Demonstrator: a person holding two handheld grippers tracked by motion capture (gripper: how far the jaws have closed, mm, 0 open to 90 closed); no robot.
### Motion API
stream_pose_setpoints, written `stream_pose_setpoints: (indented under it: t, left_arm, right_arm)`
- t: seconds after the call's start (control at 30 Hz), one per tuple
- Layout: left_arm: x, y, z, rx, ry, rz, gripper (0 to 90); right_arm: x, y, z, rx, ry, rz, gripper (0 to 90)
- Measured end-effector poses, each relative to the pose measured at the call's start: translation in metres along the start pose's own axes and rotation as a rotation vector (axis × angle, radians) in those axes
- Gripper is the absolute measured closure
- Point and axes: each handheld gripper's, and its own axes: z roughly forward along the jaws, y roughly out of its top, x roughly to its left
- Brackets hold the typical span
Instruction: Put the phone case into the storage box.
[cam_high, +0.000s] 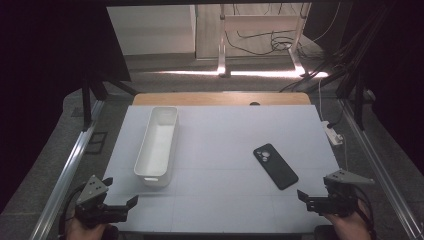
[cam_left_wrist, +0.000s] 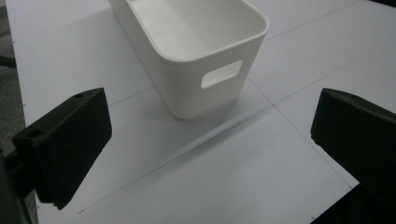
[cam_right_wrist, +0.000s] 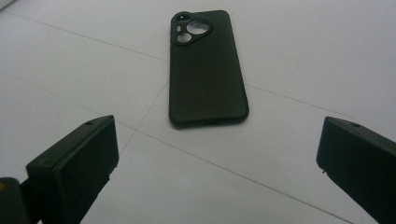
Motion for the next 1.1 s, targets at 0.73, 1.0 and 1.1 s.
stream_pose_setpoints:
  t: [0.73, 1.0, 1.1]
  left_arm:
    - [0.001, -0.001, -0.002, 0.000, 0.042, 0.002, 0.0]
    - [0.002, -0.001, -0.001, 0.013, 0.037, -0.003, 0.0]
    - [0.003, -0.001, 0.000, 0.015, 0.031, -0.008, 0.0]
  right_arm:
    - [-0.001, 0.006, 0.005, 0.019, 0.041, -0.013, 0.0]
    - [0.001, 0.011, 0.009, 0.035, 0.047, -0.020, 0.0]
    - [0.002, 0.014, 0.010, 0.048, 0.054, -0.031, 0.0]
